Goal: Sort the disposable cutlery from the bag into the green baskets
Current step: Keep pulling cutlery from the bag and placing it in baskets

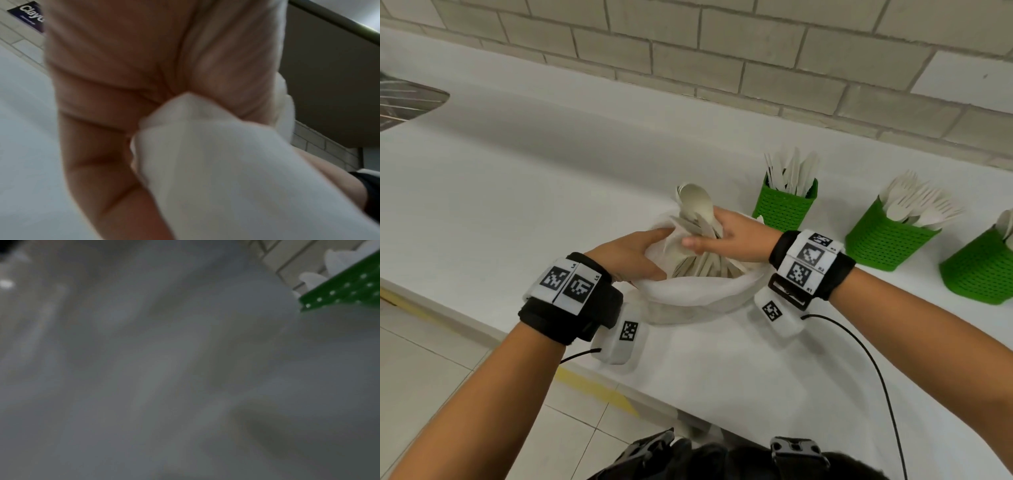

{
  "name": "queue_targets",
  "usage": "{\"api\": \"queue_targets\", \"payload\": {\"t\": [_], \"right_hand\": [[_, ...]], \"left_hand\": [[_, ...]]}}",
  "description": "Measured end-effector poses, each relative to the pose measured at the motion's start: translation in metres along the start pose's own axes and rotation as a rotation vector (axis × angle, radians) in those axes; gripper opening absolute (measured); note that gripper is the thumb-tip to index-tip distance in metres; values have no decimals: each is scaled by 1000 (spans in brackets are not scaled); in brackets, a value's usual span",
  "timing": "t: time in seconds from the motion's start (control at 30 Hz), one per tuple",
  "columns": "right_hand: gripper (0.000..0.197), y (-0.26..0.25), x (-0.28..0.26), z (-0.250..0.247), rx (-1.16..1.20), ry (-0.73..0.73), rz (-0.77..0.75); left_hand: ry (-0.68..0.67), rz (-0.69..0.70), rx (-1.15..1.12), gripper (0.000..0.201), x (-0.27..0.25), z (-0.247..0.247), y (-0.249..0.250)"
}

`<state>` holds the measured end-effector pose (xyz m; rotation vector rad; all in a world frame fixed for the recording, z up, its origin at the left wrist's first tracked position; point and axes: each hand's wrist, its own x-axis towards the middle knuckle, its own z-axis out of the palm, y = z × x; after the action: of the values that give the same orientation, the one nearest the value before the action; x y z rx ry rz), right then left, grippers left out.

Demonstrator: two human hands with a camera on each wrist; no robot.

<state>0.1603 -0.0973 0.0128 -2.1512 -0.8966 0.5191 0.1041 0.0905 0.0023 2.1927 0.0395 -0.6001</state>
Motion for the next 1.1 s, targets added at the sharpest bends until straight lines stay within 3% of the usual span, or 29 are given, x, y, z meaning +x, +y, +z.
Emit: {"api": "queue_targets", "payload": {"t": [0.1, 0.17, 0.27, 0.33, 0.37, 0.47, 0.63, 0.73, 0.9, 1.1], "right_hand": [[13, -5, 3, -6, 141, -1, 25], [17, -7, 4, -9, 167, 30, 25], [20, -9, 6, -11, 253, 163, -21], [24, -10, 6, -11, 291, 254, -53], [24, -11, 6, -12, 310, 293, -65], [18, -11, 7, -12, 435, 371, -87], [16, -18, 10, -14, 642, 394, -88], [10, -23, 8, -18, 835, 321, -67], [13, -20, 3, -27, 932, 210, -55], [8, -30, -3, -34, 809, 295, 19]], "left_hand": [[-10, 37, -26, 64, -1, 0, 1], [59, 41, 16, 63, -4, -1, 3], [344, 174, 66, 54, -12, -4, 16], [510, 326, -117, 54, -18, -5, 31], [532, 368, -243, 59, -20, -5, 38], [429, 362, -424, 76, -17, 1, 52], [348, 276, -170, 91, 8, 23, 52], [267, 321, -134, 98, 19, 28, 52], [47, 329, -192, 56, 13, 25, 58], [-37, 226, -255, 24, 6, 26, 71]]}}
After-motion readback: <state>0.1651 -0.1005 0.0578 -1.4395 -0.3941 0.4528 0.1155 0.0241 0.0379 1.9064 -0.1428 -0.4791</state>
